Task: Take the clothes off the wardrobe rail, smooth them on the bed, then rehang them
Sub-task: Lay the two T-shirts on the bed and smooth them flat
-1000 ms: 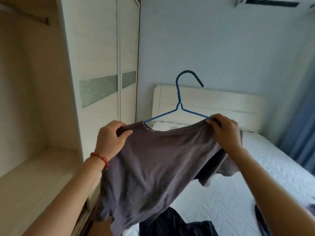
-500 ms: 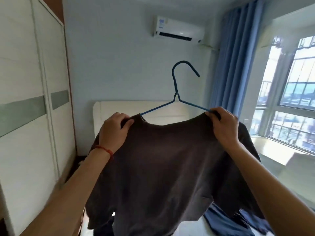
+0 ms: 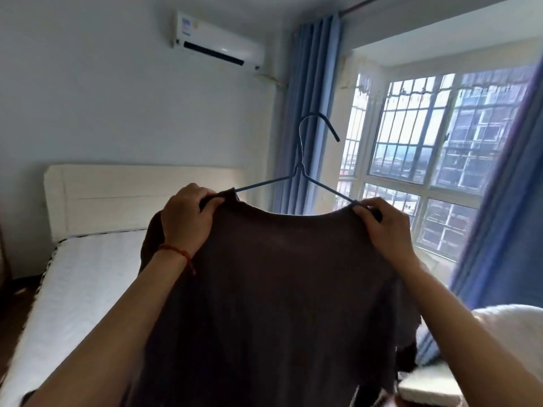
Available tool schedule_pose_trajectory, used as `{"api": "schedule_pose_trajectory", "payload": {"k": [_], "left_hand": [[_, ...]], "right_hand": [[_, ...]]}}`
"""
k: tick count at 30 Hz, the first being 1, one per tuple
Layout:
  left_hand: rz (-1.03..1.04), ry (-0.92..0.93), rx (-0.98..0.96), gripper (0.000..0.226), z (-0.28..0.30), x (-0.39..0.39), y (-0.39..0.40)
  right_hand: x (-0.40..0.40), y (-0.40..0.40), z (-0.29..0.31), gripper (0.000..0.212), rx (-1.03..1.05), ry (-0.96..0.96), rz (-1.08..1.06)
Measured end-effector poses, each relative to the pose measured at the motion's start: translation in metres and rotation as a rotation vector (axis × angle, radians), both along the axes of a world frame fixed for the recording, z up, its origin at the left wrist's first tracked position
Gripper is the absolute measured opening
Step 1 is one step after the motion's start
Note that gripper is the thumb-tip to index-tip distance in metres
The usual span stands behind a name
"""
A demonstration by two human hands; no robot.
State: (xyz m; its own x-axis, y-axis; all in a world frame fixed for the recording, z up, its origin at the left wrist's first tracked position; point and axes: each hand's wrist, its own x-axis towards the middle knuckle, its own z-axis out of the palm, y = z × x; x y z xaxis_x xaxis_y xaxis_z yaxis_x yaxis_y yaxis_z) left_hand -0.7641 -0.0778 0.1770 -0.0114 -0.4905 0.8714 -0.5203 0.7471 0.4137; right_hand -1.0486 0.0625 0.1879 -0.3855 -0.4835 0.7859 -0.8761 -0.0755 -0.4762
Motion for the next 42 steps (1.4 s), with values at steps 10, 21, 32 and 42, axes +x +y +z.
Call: {"api": "schedule_pose_trajectory", "payload": {"k": [10,21,32,42], "left_hand": [[-0.034,0.047,0.198,0.017,-0.05,-0.082,-0.031],[-0.058,0.007,0.474,0.017,-0.148,-0.121,-0.188],[0.075,0.013,0.719,0.016,-0.219,-0.129,-0.29],[0.34,0.071,0.703,0.019,-0.225,-0.159,-0.373]], "right_hand": [[-0.085,-0.026,-0.043,0.014,0.156,-0.077,-0.019],[-0.136,-0.193,-0.128,0.01,0.383,-0.094,0.03],[-0.163,-0.35,-0.204,0.011,0.559,-0.121,0.147],[-0.199,-0.513,-0.221,0.014,0.551,-0.108,0.412]]}}
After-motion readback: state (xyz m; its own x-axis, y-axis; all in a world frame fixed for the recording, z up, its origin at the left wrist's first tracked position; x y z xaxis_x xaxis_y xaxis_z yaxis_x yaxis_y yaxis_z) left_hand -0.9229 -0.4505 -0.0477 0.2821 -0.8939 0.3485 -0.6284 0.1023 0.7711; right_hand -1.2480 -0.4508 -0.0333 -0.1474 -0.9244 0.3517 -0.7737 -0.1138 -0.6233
